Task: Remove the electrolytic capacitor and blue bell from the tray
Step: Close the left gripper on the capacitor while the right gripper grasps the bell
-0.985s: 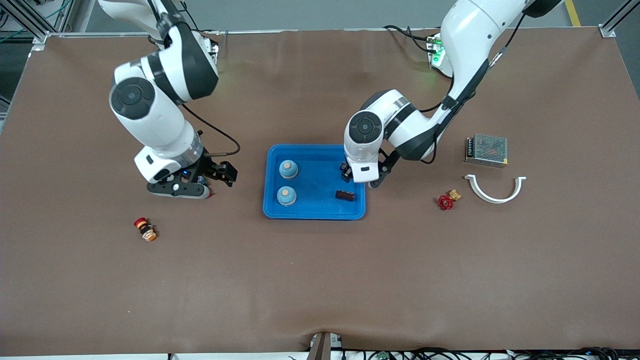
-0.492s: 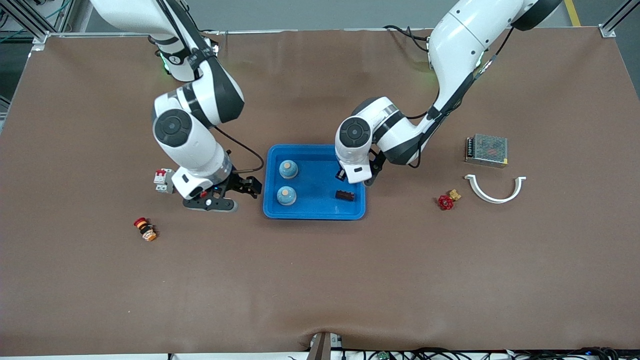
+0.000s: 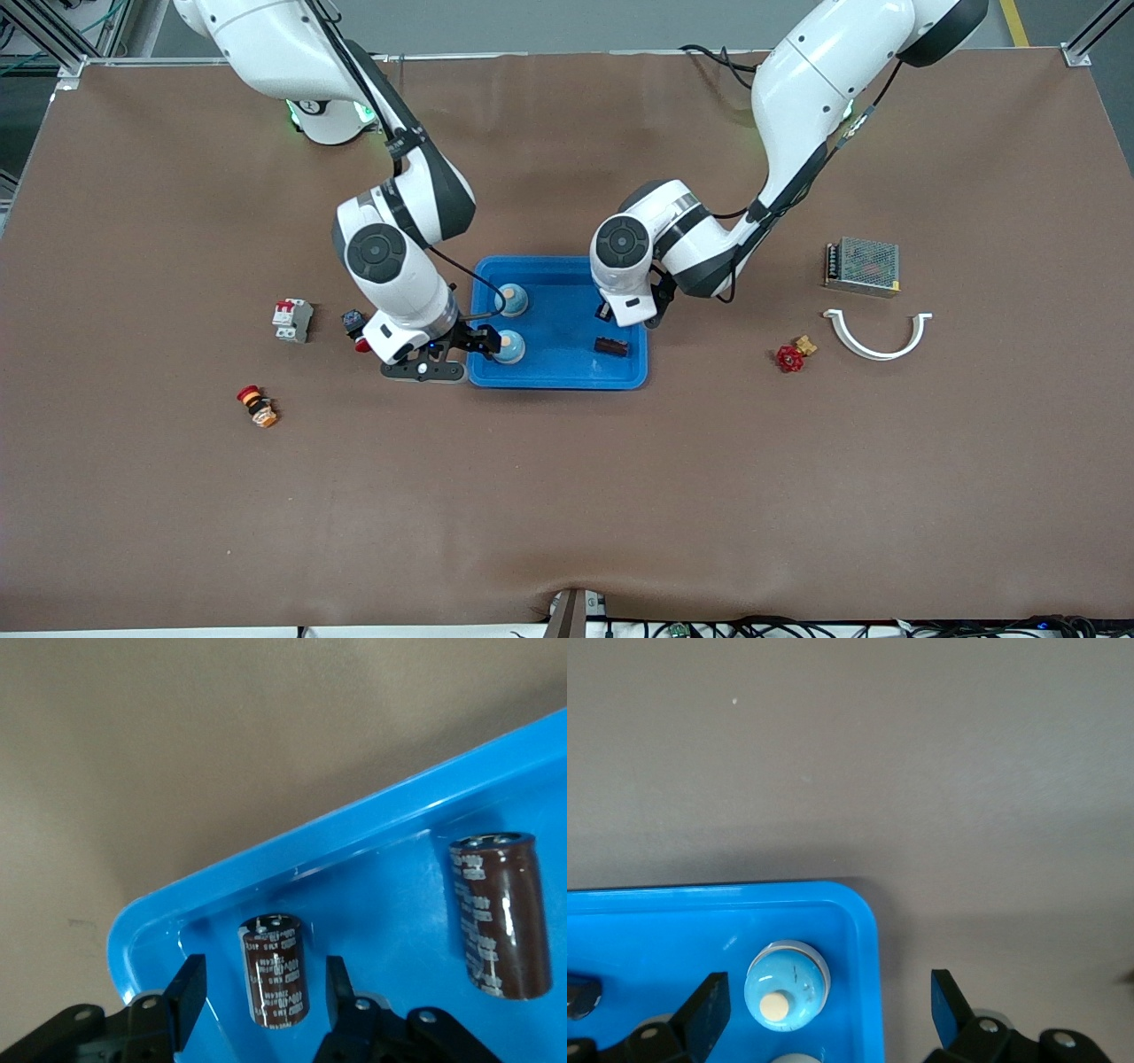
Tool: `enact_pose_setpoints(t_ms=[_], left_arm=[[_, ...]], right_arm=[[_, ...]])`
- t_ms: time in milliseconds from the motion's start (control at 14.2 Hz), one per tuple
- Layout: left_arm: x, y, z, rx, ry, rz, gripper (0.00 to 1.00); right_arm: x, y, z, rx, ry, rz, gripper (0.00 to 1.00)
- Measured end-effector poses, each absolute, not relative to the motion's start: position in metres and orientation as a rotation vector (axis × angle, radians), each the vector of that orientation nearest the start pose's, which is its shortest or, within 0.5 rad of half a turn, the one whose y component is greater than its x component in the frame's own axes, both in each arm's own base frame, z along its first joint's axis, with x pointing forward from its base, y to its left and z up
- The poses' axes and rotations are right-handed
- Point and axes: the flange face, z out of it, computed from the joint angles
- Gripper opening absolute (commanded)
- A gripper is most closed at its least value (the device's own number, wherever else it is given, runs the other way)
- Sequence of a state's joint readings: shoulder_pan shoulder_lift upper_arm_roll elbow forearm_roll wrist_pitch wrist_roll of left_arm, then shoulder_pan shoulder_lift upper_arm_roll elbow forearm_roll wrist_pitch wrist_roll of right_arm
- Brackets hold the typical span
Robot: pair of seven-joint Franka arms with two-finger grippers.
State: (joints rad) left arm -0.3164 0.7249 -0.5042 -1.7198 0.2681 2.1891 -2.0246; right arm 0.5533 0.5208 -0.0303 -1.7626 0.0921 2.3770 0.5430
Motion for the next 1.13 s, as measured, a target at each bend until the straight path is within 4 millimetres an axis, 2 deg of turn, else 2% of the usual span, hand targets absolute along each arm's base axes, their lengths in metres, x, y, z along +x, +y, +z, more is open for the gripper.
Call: enact_pose_setpoints(t_ms=[141, 281, 563, 915, 1126], left_arm=[[0.47, -0.452, 0.191, -2.551, -1.584, 0.232, 0.51], [0.471, -0.451, 0.188, -2.55, -1.588, 0.234, 0.4], [0.476, -0.45, 0.189, -2.556, -1.606, 0.227, 0.0], [0.497, -0.45, 0.21, -2.604, -1.609, 0.135, 0.0], [0.513, -0.436, 0.239, -2.621, -1.538, 0.022, 0.0]], right_arm=[[0.574, 0.348, 0.265, -3.051, 0.106, -0.073, 1.0], [0.571, 0.353, 0.257, -3.055, 0.099, -0.068, 1.0], [0.568, 0.359, 0.245, -3.058, 0.086, -0.066, 1.0], [0.556, 0.375, 0.22, -3.072, 0.046, -0.045, 1.0], [0.554, 0.378, 0.212, -3.075, 0.037, -0.04, 1.0]])
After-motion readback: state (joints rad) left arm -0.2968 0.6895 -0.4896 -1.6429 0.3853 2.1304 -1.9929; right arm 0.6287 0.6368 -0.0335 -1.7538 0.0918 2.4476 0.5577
